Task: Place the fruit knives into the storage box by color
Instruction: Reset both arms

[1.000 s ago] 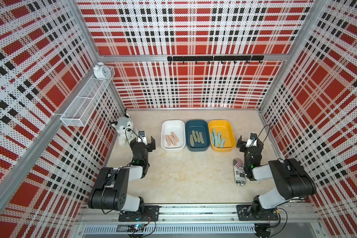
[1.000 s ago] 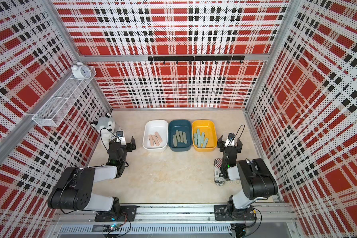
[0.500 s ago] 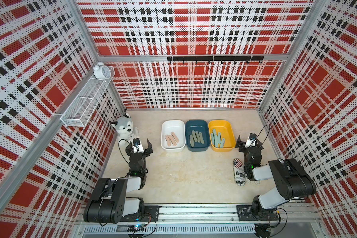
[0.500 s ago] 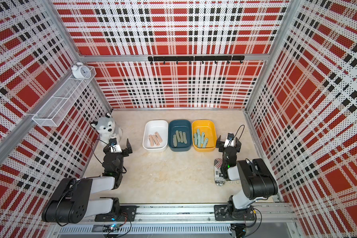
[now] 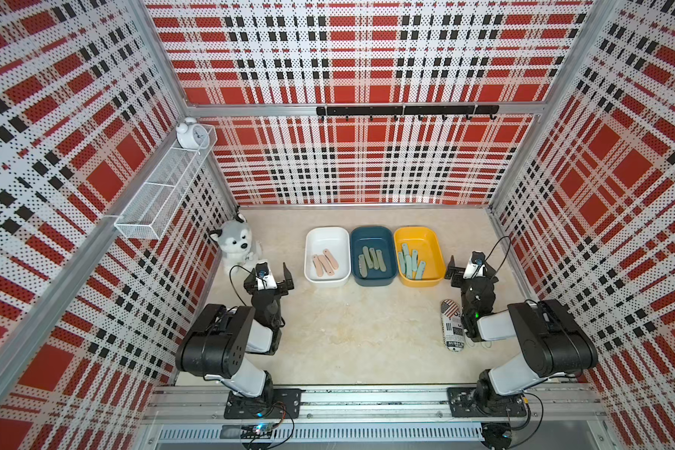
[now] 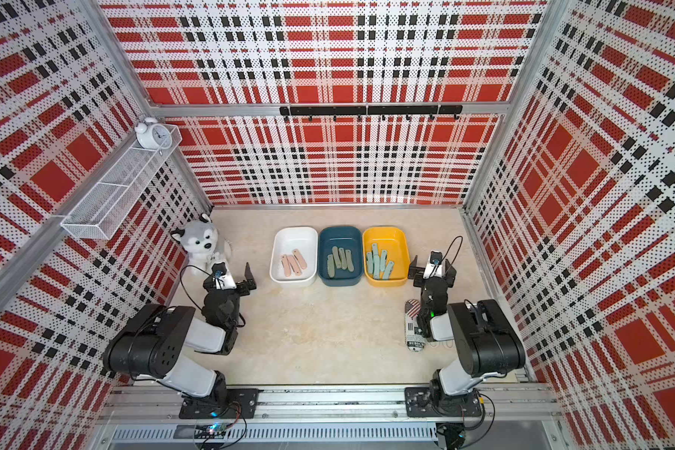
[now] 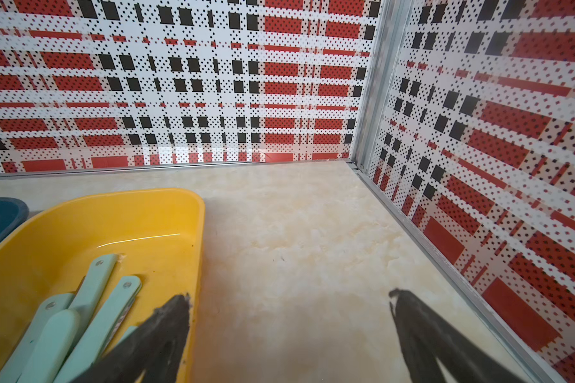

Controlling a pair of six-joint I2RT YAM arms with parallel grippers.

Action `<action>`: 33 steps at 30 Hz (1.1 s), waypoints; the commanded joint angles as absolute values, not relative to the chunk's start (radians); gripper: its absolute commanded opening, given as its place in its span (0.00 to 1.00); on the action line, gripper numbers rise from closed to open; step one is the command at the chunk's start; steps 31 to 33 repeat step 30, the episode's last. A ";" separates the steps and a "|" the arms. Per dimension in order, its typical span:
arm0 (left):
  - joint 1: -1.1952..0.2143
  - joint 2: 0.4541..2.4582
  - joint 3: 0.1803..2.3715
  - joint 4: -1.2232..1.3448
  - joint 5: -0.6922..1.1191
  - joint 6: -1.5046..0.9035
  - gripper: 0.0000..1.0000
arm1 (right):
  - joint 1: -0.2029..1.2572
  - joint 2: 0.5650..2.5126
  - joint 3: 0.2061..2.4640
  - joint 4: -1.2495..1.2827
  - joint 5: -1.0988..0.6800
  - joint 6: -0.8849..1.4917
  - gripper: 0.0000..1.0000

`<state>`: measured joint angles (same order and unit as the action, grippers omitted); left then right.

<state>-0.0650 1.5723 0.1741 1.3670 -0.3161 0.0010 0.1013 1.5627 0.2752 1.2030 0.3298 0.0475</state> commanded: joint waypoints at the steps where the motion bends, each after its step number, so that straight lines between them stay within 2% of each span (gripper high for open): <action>1: -0.035 1.574 0.220 1.374 -0.324 -0.051 0.98 | 0.092 1.578 0.267 1.221 0.334 0.057 1.00; 10: -0.032 1.581 0.232 1.362 -0.321 -0.053 0.98 | 0.062 1.572 0.287 1.166 0.258 0.077 1.00; 33: -0.033 1.575 0.224 1.366 -0.322 -0.056 0.98 | 0.059 1.576 0.292 1.159 0.247 0.077 1.00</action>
